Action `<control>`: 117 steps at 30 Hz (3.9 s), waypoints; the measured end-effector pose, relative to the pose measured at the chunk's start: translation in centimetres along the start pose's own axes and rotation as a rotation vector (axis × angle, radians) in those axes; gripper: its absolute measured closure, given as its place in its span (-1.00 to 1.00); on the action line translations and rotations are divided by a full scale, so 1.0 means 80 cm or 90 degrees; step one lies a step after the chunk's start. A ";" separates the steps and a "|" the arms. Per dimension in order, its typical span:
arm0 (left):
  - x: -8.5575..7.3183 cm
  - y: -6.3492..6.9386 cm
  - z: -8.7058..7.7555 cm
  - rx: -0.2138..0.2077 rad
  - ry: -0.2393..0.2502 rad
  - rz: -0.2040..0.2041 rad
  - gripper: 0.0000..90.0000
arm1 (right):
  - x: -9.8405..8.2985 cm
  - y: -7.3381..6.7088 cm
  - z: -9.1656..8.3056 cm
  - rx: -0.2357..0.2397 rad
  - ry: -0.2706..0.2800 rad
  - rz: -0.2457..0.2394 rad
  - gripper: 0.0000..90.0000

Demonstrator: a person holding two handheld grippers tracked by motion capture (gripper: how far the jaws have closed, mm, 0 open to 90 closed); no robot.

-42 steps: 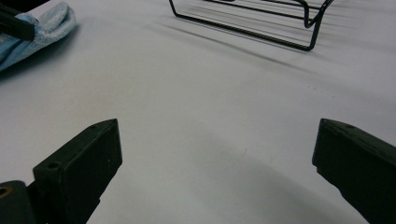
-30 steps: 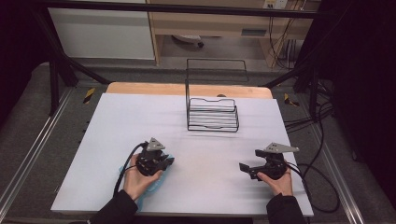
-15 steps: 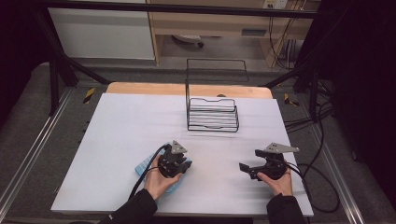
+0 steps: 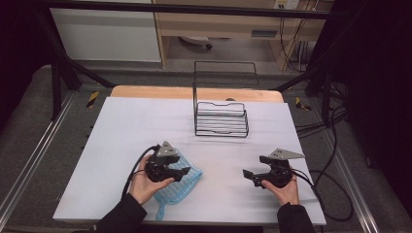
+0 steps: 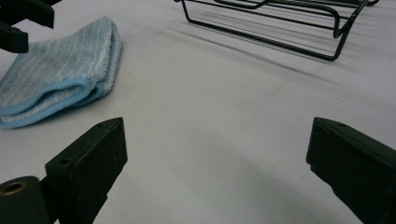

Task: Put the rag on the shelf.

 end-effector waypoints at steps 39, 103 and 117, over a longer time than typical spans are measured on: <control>-0.107 -0.077 -0.044 0.011 -0.057 -0.078 0.57 | 0.011 -0.174 0.126 0.039 -0.079 0.003 0.30; -0.061 0.002 -0.012 -0.011 0.027 -0.109 0.27 | 0.053 -0.095 0.095 0.000 -0.059 -0.047 -0.10; -0.080 -0.002 0.003 -0.026 -0.056 -0.100 0.76 | -0.013 -0.144 0.060 0.024 -0.109 -0.003 -0.27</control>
Point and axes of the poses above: each handheld gripper's, and its own axes: z roughly forward along the jaws, x roughly out of its top, y roughly to its right, the point moved 6 cm from there along z, roughly forward along the jaws, and after that the axes turned 10 degrees about -x, right-handed, at the moved point
